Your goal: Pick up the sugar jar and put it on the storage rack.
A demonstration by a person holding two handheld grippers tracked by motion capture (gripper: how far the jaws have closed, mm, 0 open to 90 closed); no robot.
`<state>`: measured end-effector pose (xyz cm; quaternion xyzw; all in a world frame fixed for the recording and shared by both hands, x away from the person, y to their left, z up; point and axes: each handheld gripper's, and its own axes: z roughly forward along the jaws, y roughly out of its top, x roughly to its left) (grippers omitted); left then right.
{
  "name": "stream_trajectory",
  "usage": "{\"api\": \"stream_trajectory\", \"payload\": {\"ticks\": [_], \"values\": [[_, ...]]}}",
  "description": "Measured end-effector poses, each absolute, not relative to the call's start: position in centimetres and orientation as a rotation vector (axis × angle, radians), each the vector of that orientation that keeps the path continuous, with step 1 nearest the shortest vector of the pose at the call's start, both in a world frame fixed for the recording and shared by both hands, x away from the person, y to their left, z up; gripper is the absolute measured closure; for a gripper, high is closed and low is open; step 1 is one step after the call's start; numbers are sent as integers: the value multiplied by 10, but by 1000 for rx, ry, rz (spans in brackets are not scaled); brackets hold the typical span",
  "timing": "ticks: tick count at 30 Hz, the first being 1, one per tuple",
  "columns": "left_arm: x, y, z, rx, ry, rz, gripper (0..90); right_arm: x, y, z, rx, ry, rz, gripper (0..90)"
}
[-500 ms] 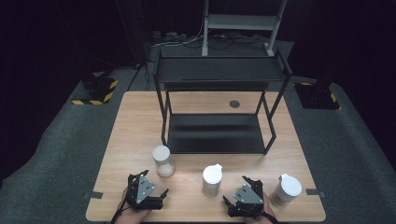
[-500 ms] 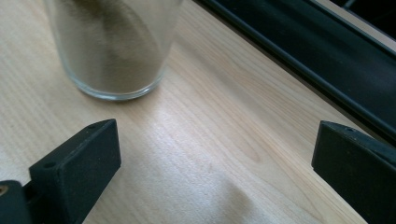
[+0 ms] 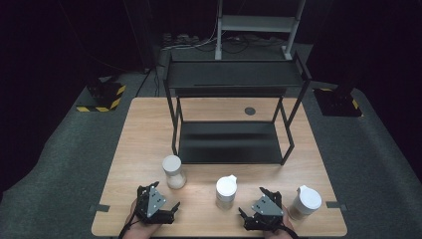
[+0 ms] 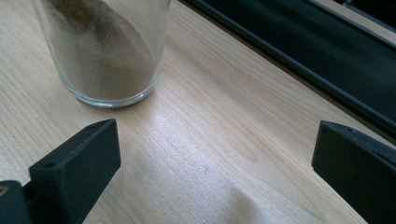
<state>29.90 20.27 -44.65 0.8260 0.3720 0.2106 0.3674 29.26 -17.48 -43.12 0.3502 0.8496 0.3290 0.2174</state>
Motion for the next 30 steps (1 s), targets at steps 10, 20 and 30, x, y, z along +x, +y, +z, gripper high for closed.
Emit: {"api": "stream_trajectory", "payload": {"ticks": [10,20,30], "values": [[301,207,-443,2085,985,526,7,293,-176,-431,984,2352,928,5],[301,211,-428,2012,1021,507,7,294,-177,-431,987,2351,937,5],[304,209,-417,1962,998,518,7,293,-177,-431,975,2353,942,5]]}}
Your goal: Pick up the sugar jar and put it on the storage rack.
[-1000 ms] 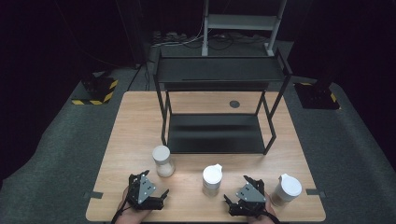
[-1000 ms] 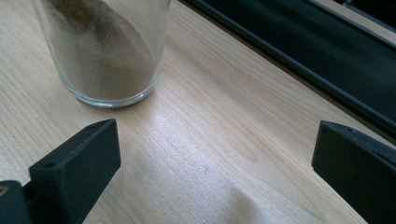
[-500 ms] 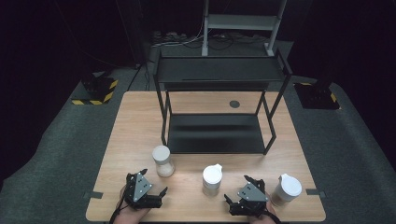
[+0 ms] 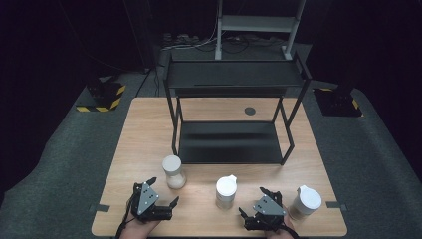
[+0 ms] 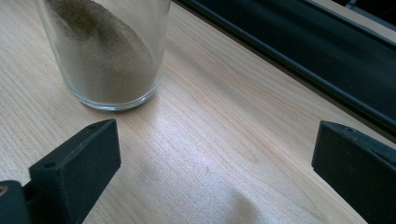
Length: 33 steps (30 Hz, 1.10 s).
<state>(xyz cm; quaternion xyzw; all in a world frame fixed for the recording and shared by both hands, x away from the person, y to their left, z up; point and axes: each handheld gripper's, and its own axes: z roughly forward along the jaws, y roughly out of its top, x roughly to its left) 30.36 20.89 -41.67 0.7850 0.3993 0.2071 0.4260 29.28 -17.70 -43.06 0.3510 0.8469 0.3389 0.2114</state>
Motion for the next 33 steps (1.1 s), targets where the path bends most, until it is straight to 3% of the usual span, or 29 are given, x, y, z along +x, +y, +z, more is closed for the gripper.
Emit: {"api": "stream_trajectory", "payload": {"ticks": [33], "values": [[331,207,-402,1943,998,479,6,293,-179,-430,994,2344,959,5]]}}
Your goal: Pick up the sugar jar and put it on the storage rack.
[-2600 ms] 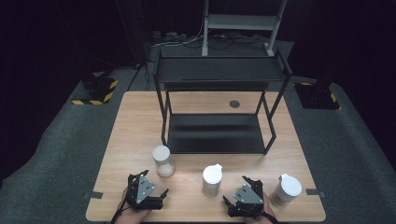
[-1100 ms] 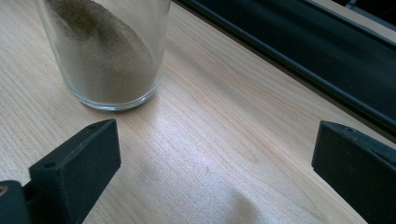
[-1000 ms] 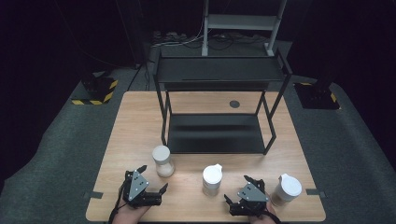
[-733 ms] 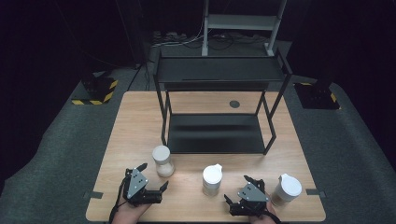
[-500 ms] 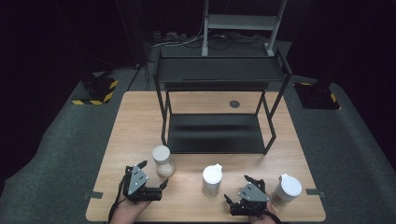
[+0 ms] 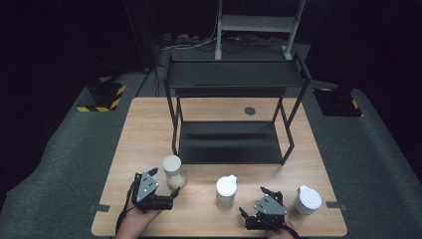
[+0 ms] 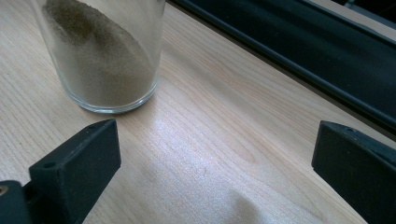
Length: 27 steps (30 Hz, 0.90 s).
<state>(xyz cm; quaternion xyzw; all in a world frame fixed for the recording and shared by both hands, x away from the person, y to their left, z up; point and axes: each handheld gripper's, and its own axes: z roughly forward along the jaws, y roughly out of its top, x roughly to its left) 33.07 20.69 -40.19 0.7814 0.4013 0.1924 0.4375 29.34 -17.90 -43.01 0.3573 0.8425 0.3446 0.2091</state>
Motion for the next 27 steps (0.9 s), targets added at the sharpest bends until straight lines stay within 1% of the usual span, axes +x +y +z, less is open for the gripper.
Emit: {"api": "stream_trajectory", "payload": {"ticks": [7,20,27], "values": [[339,203,-400,1945,992,472,6,293,-179,-430,988,2345,963,5],[354,203,-403,1908,1036,440,8,293,-179,-430,982,2348,967,5],[360,205,-407,1875,1070,410,48,293,-179,-430,984,2350,968,5]]}}
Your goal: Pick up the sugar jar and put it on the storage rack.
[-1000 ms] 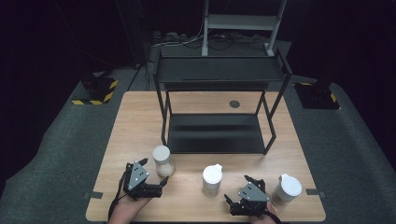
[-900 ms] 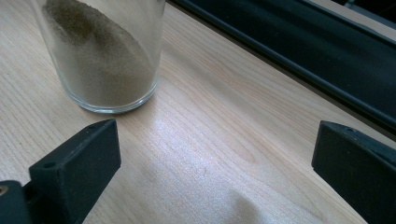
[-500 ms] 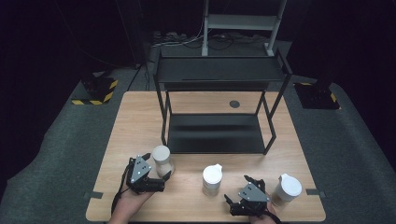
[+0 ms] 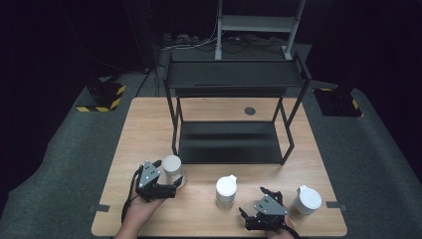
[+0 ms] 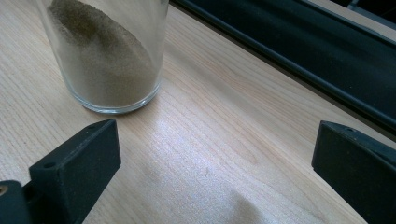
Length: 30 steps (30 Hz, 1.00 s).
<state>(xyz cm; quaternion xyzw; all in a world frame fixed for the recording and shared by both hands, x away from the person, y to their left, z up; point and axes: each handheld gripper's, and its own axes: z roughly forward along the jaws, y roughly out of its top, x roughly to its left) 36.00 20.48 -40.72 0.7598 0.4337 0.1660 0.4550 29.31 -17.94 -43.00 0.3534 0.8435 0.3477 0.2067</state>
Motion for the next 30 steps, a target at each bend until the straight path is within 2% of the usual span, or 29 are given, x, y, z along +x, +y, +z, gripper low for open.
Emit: {"api": "stream_trajectory", "payload": {"ticks": [7,24,30], "values": [[364,204,-407,1860,1077,406,109,293,-179,-430,985,2348,971,5],[364,199,-409,1884,1030,430,338,293,-179,-430,983,2349,966,5],[364,199,-408,1886,1040,429,343,293,-179,-430,984,2350,967,5]]}}
